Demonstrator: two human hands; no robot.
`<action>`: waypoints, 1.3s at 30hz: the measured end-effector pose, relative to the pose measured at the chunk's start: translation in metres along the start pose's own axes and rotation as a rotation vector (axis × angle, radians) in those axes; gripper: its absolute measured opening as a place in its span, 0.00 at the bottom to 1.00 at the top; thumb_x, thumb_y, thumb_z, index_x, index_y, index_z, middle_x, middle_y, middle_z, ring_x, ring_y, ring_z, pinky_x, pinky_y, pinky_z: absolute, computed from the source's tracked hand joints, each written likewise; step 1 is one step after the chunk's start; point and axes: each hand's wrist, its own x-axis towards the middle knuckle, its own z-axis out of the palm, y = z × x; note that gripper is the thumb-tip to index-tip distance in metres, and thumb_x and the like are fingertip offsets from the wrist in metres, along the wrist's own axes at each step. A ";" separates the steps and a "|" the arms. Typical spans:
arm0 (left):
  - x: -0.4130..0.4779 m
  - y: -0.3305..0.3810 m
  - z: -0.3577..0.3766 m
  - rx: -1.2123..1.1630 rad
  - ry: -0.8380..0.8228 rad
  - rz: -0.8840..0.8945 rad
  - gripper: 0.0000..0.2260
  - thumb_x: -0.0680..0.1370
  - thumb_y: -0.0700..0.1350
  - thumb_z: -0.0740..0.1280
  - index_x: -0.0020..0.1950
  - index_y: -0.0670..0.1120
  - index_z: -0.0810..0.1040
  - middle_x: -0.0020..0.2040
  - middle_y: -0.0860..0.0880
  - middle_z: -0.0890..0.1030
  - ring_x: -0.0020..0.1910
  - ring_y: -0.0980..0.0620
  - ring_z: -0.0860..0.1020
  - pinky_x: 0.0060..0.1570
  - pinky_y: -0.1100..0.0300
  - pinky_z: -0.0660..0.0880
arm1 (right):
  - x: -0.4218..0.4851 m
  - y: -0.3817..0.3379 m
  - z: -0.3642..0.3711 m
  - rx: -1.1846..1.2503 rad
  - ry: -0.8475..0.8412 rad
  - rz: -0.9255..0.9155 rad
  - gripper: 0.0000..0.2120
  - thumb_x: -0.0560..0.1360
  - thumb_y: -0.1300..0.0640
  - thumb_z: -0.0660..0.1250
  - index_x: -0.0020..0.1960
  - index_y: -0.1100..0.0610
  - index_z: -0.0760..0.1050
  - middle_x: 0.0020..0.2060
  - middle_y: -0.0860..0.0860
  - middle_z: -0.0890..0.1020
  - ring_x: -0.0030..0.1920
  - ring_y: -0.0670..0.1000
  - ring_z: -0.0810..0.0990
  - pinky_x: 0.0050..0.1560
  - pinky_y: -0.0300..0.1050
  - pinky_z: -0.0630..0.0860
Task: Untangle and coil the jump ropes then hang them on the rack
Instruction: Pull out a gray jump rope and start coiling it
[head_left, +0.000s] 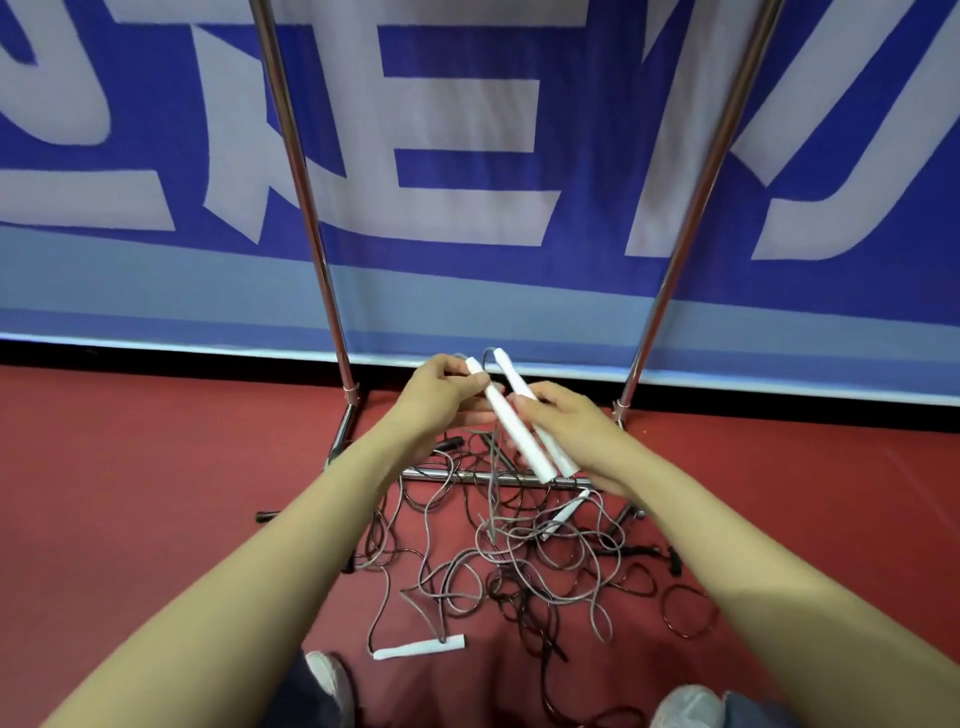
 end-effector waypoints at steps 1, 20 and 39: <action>-0.001 0.001 0.001 -0.031 -0.009 0.000 0.05 0.79 0.33 0.62 0.48 0.41 0.69 0.43 0.41 0.81 0.35 0.50 0.82 0.36 0.58 0.82 | -0.001 0.000 0.004 0.031 -0.031 0.005 0.08 0.81 0.55 0.62 0.58 0.56 0.74 0.45 0.56 0.82 0.43 0.56 0.83 0.41 0.49 0.80; 0.001 0.013 -0.018 0.288 -0.123 0.160 0.22 0.81 0.60 0.57 0.47 0.45 0.82 0.43 0.47 0.84 0.46 0.52 0.81 0.58 0.58 0.73 | -0.032 -0.030 -0.027 0.144 -0.402 -0.036 0.23 0.73 0.61 0.66 0.68 0.54 0.71 0.47 0.56 0.83 0.36 0.47 0.77 0.30 0.37 0.76; -0.012 0.025 -0.008 0.548 -0.181 0.066 0.11 0.82 0.47 0.61 0.55 0.43 0.80 0.32 0.50 0.80 0.26 0.55 0.74 0.36 0.57 0.77 | -0.010 -0.028 -0.061 -1.200 0.216 -0.348 0.30 0.81 0.57 0.57 0.74 0.31 0.51 0.48 0.50 0.74 0.51 0.56 0.75 0.47 0.50 0.71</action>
